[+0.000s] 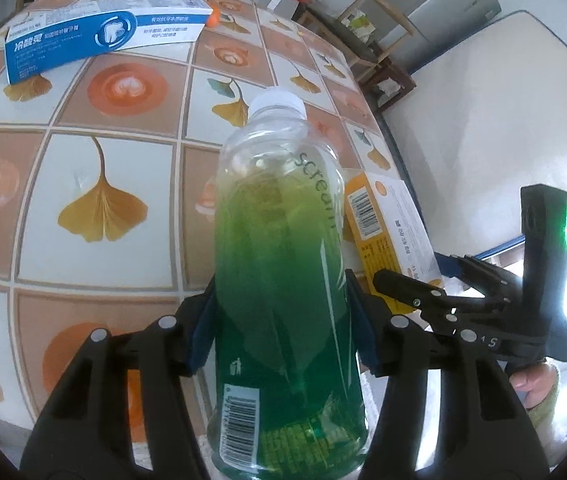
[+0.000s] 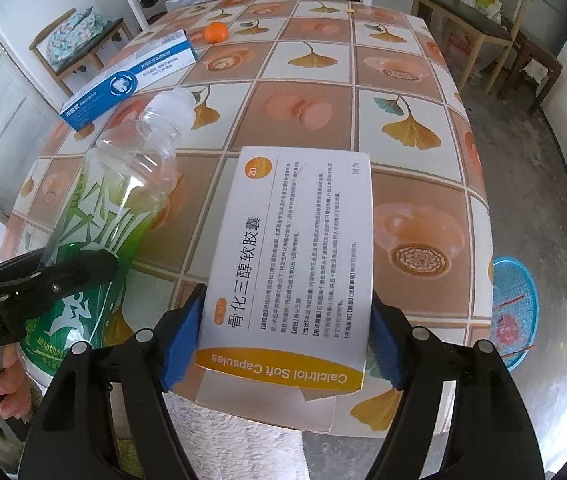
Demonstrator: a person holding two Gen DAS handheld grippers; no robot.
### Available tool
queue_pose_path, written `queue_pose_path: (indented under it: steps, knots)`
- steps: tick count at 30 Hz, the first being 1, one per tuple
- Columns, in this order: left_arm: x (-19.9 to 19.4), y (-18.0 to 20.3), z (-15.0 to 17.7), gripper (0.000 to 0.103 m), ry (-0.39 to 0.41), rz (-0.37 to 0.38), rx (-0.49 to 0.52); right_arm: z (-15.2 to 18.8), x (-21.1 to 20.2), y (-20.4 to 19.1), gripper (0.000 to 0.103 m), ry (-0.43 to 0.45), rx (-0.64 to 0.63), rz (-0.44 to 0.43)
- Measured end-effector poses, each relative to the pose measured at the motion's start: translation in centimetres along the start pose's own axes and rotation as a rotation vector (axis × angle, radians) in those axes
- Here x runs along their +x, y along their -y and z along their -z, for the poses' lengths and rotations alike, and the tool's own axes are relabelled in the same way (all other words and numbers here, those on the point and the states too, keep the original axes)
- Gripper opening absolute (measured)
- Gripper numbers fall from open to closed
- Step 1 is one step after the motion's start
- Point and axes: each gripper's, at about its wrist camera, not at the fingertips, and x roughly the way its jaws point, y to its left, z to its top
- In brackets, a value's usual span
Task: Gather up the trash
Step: 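Lift the green bottle with the left tool while the right tool lifts the medicine box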
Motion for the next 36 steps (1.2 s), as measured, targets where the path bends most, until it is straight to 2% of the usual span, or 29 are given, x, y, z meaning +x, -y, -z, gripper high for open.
queue_pose_path:
  steps: [15, 23, 30, 36]
  knots:
    - [-3.1, 0.8, 0.5, 0.054, 0.090, 0.010, 0.010, -0.1, -1.8, 0.2, 0.071, 0.051, 0.023, -0.022]
    - [-5.2, 2.7, 0.8, 0.054, 0.134, 0.010, 0.046, 0.5, -4.1, 1.3, 0.071, 0.118, 0.065, -0.093]
    - [-6.4, 5.6, 0.6, 0.054, 0.156, 0.017, 0.099, 2.2, -7.6, 5.5, 0.071, 0.224, 0.179, -0.196]
    - [-5.5, 9.6, -0.3, 0.054, 0.131, 0.062, 0.186, 5.9, -12.2, 12.6, 0.071, 0.346, 0.350, -0.152]
